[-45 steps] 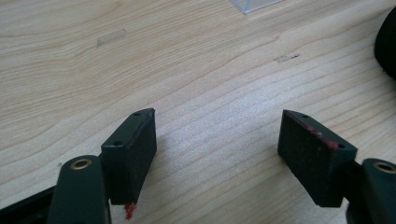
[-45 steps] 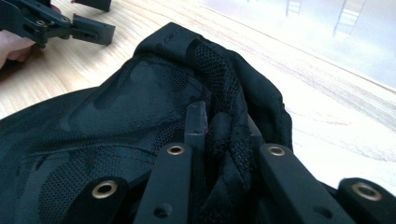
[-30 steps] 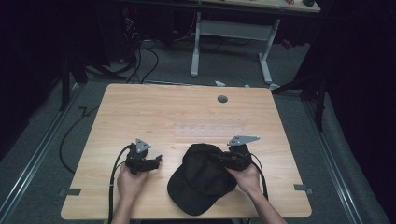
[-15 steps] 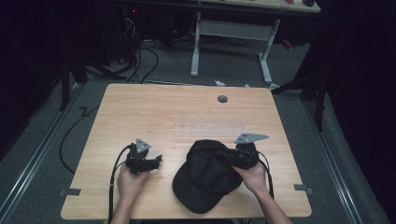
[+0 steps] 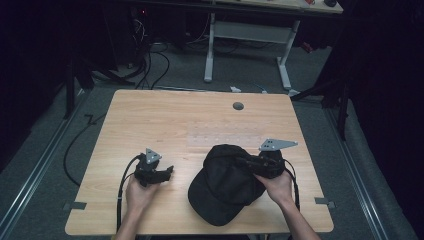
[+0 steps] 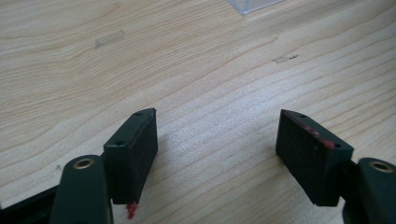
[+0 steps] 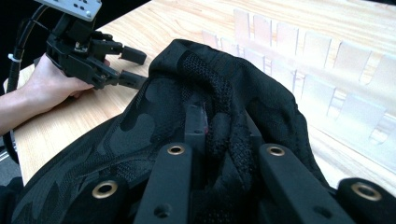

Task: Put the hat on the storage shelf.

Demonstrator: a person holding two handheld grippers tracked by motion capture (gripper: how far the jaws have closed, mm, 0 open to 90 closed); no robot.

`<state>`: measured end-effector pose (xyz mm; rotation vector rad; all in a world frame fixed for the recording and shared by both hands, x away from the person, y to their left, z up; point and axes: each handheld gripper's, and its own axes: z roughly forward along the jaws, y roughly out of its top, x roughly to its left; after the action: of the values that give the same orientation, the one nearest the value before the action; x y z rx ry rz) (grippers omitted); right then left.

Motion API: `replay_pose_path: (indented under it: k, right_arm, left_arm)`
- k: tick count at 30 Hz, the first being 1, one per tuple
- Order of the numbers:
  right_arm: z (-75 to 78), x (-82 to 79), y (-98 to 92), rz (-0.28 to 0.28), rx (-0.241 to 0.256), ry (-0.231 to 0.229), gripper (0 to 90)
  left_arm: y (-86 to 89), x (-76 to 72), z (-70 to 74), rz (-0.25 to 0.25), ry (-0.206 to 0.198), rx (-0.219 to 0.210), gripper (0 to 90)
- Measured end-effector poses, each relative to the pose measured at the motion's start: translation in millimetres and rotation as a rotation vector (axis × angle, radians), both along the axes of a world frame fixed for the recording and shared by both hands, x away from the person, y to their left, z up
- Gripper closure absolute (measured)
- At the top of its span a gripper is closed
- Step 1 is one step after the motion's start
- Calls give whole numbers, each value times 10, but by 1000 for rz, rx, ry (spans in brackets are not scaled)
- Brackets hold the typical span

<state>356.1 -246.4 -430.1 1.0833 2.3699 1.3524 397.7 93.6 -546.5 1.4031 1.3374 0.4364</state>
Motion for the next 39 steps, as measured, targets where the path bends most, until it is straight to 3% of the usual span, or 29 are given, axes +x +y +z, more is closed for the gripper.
replay_pose_path:
  k: [2,6,9,10,11,17,18,21,25,33,39]
  right_arm:
    - [26,-6,-9,1,-1,-9,808]
    - [78,-16,-19,11,0,-23,808]
    - [103,-14,-38,20,18,-30,808]
    - [117,-12,-48,20,24,-35,808]
    - [117,-12,-48,20,24,-35,808]
    - [161,0,-50,28,21,-51,808]
    - [173,4,-47,31,18,-59,808]
    - [185,9,-38,35,13,-66,808]
    - [185,24,-24,41,10,-74,808]
    - [168,48,18,60,16,-85,808]
    - [193,56,63,80,19,-104,807]
  left_arm:
    - [1,-10,5,-13,4,0,313]
    - [1,-26,73,-45,41,-40,310]
    - [-18,-55,226,-92,32,-94,309]
    - [-31,-79,340,-127,27,-133,307]
    - [-31,-79,340,-127,27,-133,302]
    - [-130,-201,703,-254,12,-245,272]
    - [-160,-235,786,-298,18,-264,241]
    - [-191,-269,849,-338,25,-289,230]
    - [-273,-318,935,-411,60,-312,192]
    - [-429,-333,956,-479,113,-324,161]
    - [-521,-319,936,-499,131,-311,155]
